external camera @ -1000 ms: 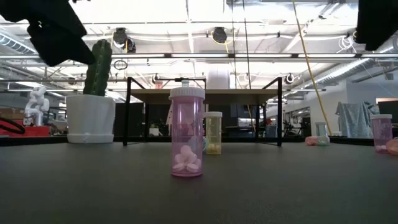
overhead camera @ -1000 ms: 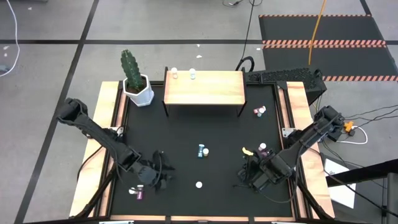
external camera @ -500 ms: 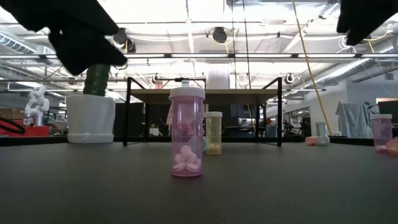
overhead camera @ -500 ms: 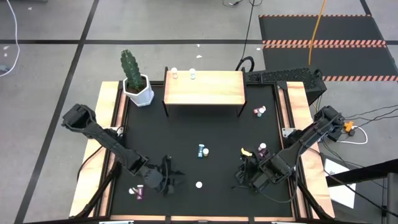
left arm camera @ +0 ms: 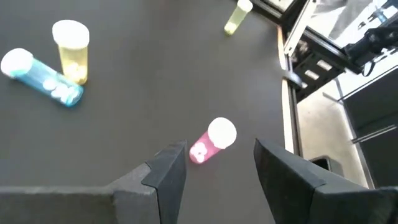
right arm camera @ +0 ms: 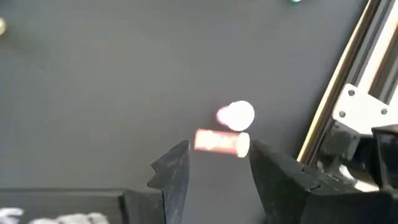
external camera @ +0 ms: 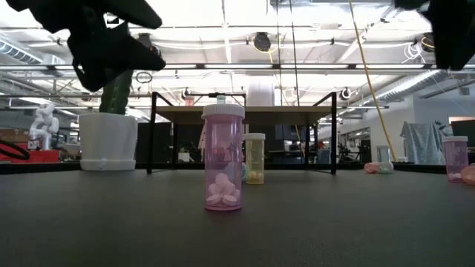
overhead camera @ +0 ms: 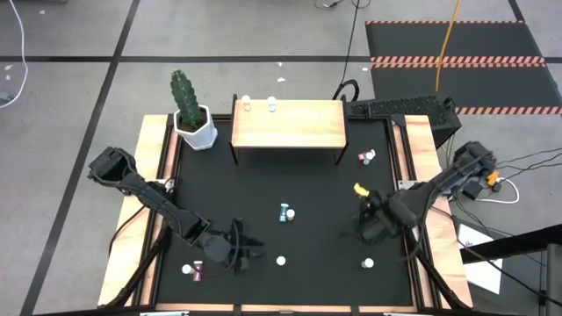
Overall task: Pick and place medicine bottles onto shelf by color
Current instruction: Put the top pink pill bottle on the shelf
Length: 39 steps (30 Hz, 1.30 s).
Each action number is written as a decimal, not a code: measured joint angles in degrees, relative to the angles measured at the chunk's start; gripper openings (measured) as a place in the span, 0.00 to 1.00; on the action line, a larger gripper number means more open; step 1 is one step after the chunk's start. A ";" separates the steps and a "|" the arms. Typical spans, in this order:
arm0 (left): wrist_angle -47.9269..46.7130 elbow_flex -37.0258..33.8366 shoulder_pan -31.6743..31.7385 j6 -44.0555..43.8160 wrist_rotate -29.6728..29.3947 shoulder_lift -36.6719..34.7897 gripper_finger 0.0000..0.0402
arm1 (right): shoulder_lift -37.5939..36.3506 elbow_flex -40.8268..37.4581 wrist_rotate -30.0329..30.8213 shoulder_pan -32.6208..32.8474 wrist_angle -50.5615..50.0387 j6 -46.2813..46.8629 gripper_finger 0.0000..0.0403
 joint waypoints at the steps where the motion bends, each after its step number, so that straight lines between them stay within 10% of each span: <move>1: 0.49 0.00 0.15 0.55 -0.26 0.00 0.46 | -2.08 -2.81 -0.32 -1.48 1.49 -1.12 0.40; 12: 1.12 0.00 1.37 1.65 -0.64 -0.02 0.46 | -19.99 -25.24 -10.53 -13.07 18.03 -10.52 0.51; 29: 1.04 0.00 2.68 3.16 -1.45 -0.04 0.46 | -16.97 -26.21 -10.54 -16.00 22.17 -22.42 0.56; 39: 1.15 0.00 0.82 2.93 -1.10 -0.04 0.46 | -16.97 -26.21 -8.88 -8.30 24.57 -9.97 0.56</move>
